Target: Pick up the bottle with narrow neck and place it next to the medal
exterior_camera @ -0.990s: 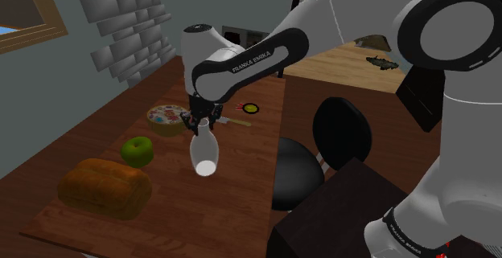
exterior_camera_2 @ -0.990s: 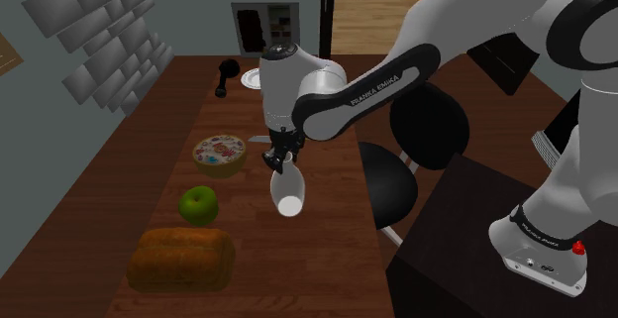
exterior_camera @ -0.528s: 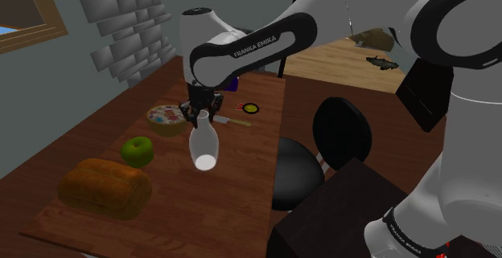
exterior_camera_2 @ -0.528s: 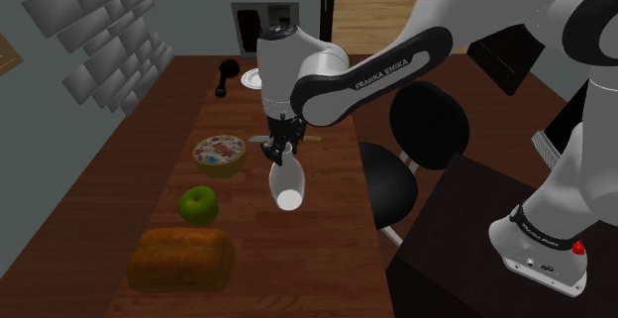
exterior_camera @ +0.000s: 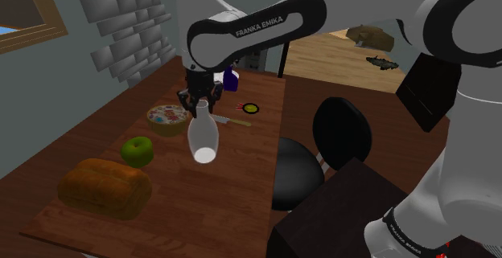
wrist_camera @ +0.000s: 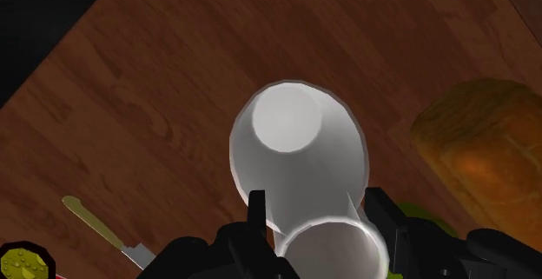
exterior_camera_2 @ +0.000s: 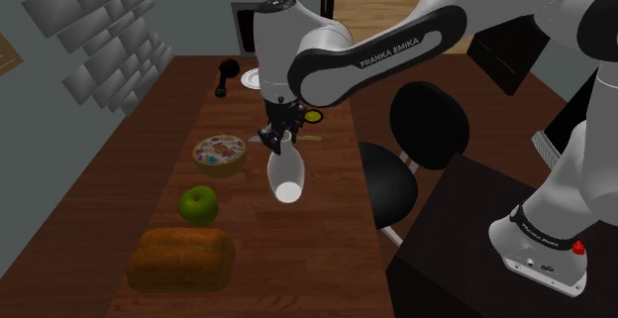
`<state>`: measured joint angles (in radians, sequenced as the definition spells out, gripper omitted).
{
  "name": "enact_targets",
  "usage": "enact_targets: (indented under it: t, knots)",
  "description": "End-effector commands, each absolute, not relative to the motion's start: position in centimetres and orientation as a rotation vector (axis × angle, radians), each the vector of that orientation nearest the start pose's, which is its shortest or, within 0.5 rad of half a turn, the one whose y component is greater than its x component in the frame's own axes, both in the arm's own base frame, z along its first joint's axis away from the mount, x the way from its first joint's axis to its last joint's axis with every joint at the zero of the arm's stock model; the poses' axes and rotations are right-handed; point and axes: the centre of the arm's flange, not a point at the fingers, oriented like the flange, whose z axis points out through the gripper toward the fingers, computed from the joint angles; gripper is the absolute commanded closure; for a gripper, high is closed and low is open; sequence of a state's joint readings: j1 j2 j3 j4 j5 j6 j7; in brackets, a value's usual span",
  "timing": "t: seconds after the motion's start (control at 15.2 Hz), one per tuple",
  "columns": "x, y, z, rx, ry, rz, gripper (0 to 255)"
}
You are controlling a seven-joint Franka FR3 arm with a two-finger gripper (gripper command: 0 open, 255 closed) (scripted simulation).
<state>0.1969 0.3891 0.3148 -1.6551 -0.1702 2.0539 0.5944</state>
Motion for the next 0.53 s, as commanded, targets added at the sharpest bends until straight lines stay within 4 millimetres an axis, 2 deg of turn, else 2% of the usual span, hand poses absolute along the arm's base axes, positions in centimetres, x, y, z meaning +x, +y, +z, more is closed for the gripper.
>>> enact_targets:
  t: [0.0,0.46]
  knots:
    - [59.4,29.7,40.8,-3.153,0.046,-0.07,255]
    - [59.4,29.7,44.5,-3.153,0.046,-0.07,255]
